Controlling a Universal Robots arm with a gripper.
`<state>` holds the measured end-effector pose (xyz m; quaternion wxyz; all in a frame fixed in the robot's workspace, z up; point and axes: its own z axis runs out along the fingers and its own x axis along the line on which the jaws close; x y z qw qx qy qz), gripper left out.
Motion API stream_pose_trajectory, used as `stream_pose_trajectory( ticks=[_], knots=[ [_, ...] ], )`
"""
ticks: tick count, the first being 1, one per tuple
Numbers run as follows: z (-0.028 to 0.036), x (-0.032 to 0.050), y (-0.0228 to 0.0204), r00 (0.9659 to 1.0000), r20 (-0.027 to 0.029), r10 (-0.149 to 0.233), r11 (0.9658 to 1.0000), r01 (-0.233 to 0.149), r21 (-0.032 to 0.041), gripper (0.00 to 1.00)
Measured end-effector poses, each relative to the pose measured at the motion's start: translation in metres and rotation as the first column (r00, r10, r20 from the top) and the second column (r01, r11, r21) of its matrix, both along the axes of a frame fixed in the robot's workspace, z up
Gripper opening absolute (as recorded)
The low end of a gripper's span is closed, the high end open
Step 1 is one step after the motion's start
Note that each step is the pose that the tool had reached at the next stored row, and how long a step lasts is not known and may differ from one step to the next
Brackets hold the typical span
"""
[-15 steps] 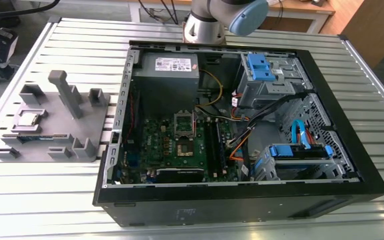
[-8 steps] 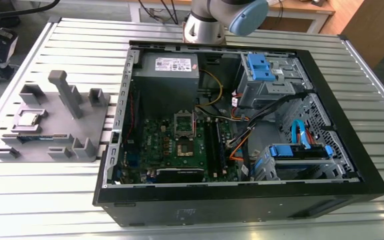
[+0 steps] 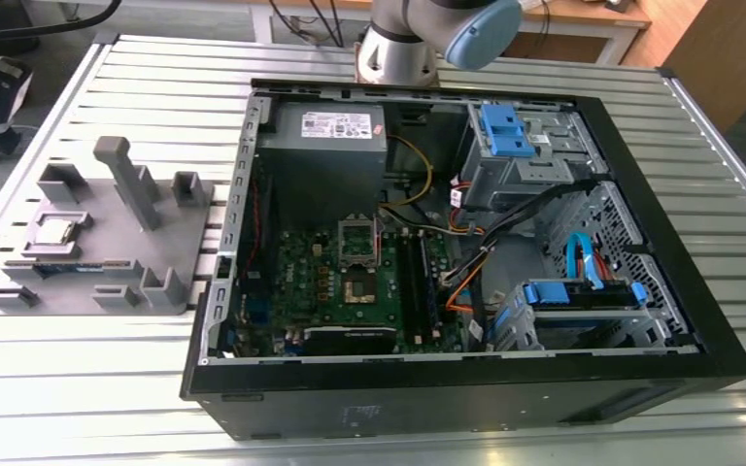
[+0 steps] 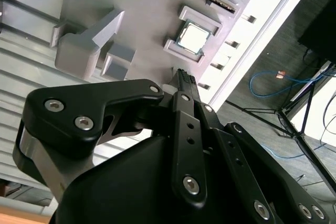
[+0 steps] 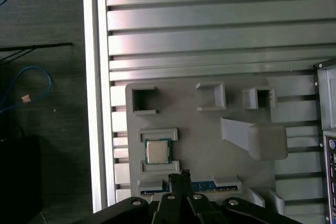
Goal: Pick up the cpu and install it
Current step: 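Reach for the cpu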
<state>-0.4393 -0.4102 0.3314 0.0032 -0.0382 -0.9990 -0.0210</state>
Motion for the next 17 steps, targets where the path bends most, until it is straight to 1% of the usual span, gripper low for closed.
stream_pose_trajectory(
  ticks=[1, 2, 8, 17],
  knots=[
    [-0.0002, -0.0001, 0.0000, 1.0000, -0.0043, 0.000, 1.0000, 0.000, 0.0001, 0.11],
    [-0.0001, -0.0001, 0.0000, 1.0000, -0.0047, 0.000, 1.0000, 0.000, 0.0000, 0.11],
    [-0.0006, 0.0000, 0.0000, 1.0000, -0.0055, 0.000, 1.0000, 0.000, 0.0001, 0.11],
    [-0.0073, -0.0016, -0.0006, 1.0000, -0.0056, 0.000, 1.0000, 0.000, 0.0000, 0.11]
  ],
)
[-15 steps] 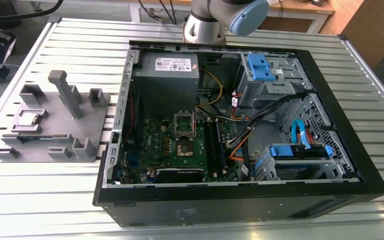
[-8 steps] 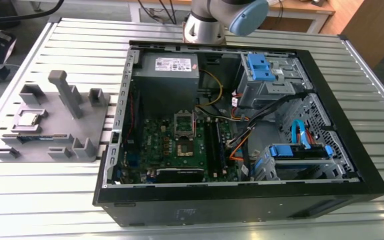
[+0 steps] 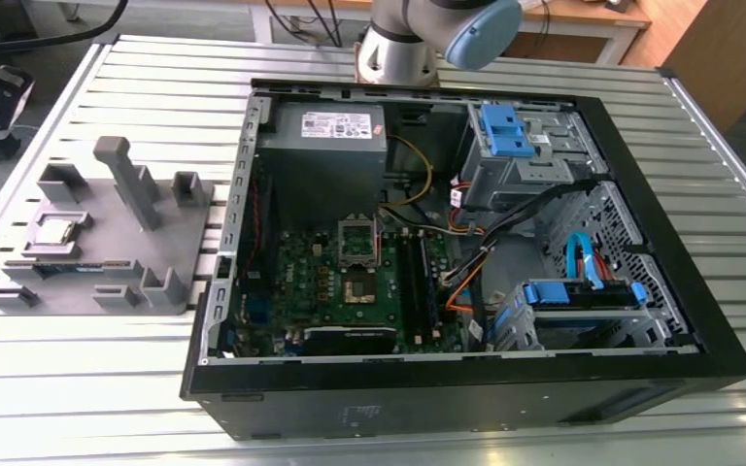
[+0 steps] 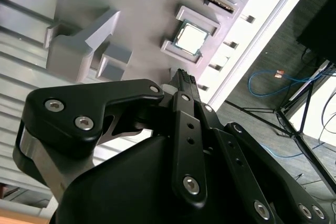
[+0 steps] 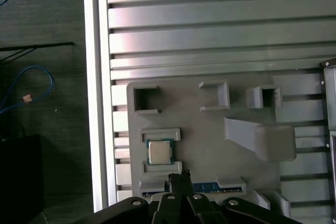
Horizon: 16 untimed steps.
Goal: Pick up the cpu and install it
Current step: 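Reach for the cpu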
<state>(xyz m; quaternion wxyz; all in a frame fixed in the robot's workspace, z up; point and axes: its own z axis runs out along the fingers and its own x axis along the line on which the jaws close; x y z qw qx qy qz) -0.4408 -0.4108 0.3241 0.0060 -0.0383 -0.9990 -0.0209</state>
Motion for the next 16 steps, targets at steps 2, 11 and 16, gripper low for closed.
stream_pose_trajectory(
  ticks=[2, 11, 16],
  knots=[
    [-0.0015, -0.0009, -0.0003, 1.0000, 0.0003, 0.000, 1.0000, 0.000, 0.0002, 0.11],
    [-0.0116, -0.0031, -0.0023, 1.0000, 0.0002, 0.000, 1.0000, 0.000, 0.0001, 0.11],
    [-0.0170, -0.0042, -0.0039, 1.0000, 0.0000, 0.000, 1.0000, 0.000, 0.0000, 0.11]
  ],
)
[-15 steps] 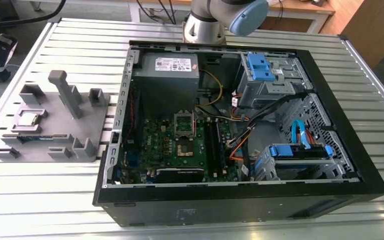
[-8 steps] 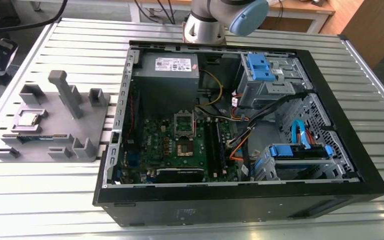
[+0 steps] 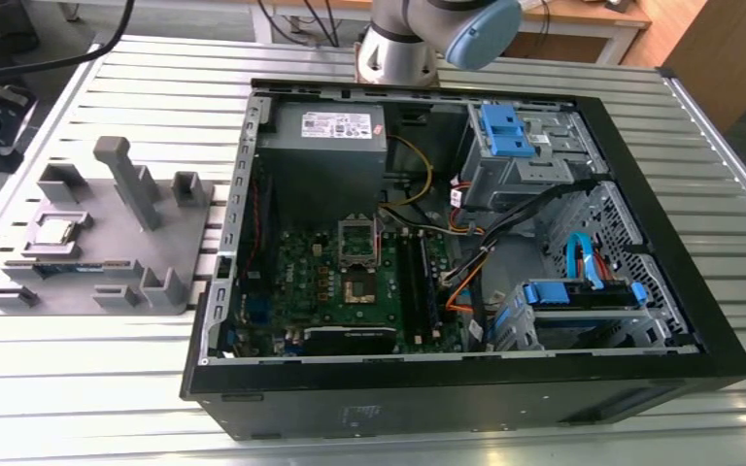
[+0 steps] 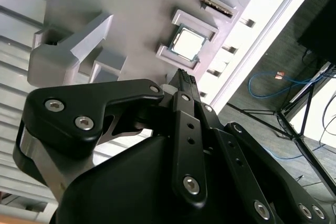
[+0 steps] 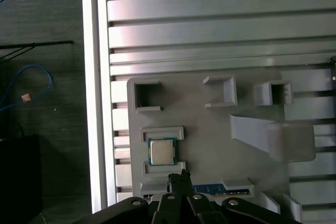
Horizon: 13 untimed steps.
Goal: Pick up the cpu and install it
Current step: 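Reach for the cpu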
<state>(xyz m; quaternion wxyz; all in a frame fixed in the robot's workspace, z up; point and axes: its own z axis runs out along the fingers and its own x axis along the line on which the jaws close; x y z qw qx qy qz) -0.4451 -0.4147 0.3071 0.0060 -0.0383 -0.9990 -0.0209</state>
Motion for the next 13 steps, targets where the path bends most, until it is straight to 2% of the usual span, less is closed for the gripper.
stream_pose_trajectory(
  ticks=[13],
  knots=[
    [-0.0155, -0.0019, -0.0028, 1.0000, 0.0002, 0.000, 1.0000, 0.000, 0.0001, 0.11]
  ],
)
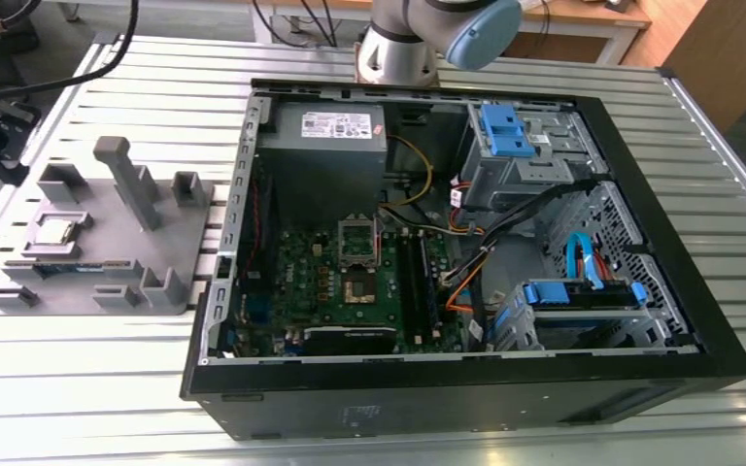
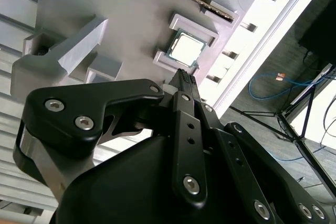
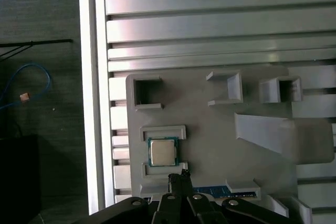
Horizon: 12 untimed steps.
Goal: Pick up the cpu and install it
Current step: 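Reach for the cpu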
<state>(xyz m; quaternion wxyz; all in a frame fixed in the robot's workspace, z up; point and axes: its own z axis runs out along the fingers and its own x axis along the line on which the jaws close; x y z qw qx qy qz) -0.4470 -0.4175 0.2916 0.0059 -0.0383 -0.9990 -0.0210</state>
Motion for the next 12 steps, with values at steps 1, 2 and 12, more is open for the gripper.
stream_pose_trajectory(
  ticks=[1, 2, 12],
  knots=[
    [-0.0012, -0.0002, -0.0002, 1.0000, 0.0001, 0.000, 1.0000, 0.000, 0.0000, 0.11],
    [-0.0022, -0.0004, -0.0003, 1.0000, 0.0000, 0.000, 1.0000, 0.000, 0.0000, 0.11],
    [-0.0106, -0.0049, -0.0009, 1.0000, 0.0000, 0.000, 1.0000, 0.000, 0.0000, 0.11]
  ],
)
